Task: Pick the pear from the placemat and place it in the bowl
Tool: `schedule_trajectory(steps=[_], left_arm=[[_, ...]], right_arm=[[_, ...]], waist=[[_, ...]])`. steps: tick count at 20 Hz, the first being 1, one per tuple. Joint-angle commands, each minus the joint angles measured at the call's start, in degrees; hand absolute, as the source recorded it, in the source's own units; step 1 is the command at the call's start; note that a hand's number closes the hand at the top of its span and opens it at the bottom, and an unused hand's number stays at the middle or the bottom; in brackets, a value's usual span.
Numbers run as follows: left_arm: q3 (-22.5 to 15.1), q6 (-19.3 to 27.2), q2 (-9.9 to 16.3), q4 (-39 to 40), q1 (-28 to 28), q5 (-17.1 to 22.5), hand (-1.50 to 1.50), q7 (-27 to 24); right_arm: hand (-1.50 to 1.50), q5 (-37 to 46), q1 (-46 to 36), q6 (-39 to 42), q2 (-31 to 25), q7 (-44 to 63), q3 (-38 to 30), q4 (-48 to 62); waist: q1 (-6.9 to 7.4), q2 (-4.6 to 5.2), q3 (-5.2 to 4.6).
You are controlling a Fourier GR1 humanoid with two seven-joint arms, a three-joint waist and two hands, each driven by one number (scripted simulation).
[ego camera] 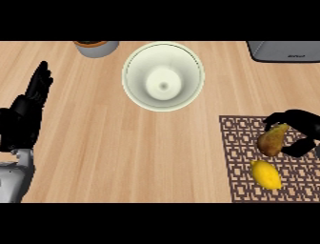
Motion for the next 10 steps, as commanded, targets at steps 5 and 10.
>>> schedule_trajectory(steps=[5,10], left_arm=[[-1.4,2.0,-4.3,1.2,-3.0,-4.9,0.0,2.2],[2.3,-2.6,-0.9,-1.3,2.2,-1.4,0.0,-0.5]], right_arm=[[1.5,3.1,-1.6,-4.7,6.0,-1.0,-1.0,2.6],[1.5,3.3,-2.1,-4.7,13.7,5.7,-0.4,-1.8]], waist=[[-0.29,0.12,0.16],[-0.36,-0.38,0.04]])
